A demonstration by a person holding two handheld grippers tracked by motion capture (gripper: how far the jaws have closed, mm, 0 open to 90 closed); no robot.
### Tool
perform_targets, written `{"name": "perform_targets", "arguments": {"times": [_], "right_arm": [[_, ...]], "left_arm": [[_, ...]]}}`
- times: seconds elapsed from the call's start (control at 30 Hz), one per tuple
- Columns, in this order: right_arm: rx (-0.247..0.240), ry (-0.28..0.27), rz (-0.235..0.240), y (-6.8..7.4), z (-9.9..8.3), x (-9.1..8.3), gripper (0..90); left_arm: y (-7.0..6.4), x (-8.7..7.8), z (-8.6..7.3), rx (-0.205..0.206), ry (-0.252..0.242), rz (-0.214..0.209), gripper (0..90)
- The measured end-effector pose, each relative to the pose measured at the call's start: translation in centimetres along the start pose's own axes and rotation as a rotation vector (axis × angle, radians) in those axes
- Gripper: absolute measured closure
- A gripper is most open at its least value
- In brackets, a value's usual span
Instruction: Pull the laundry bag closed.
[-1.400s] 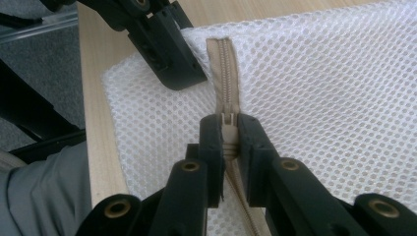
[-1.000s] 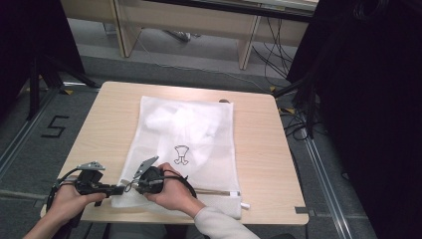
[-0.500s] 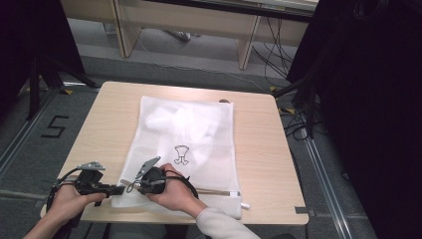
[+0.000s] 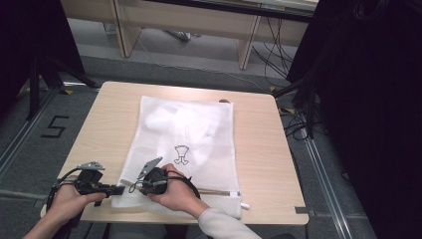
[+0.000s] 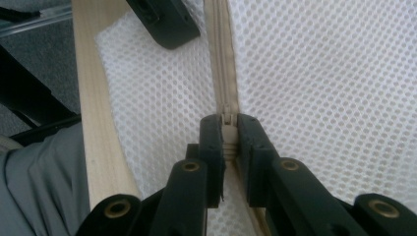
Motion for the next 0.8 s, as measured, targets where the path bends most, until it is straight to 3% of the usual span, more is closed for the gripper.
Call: {"name": "perform_targets", "arguments": {"times": [0.07, 0.13, 0.8], "right_arm": [[0.002, 0.0, 0.001, 0.0, -0.02, 0.0, 82.5], [0.004, -0.004, 0.001, -0.01, -0.01, 0.09, 82.5], [0.021, -0.006, 0.011, -0.21, -0.52, -0.32, 82.5]], "left_arm": [[-0.07, 0.13, 0.03, -0.008, -0.024, 0.005, 86.2], [0.05, 0.01, -0.01, -0.001, 0.003, -0.004, 86.2], [0.06, 0.16, -0.06, -0.02, -0.015, -0.006, 86.1]]}}
Point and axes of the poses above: each handheld gripper's, and its own axes: x roughly forward along the jaws, z roughly out of its top, y roughly to its left, the point moved 5 cm from there along x, roughly forward along the jaws, and after that the axes turned 8 degrees about z, right-handed, at the moved point
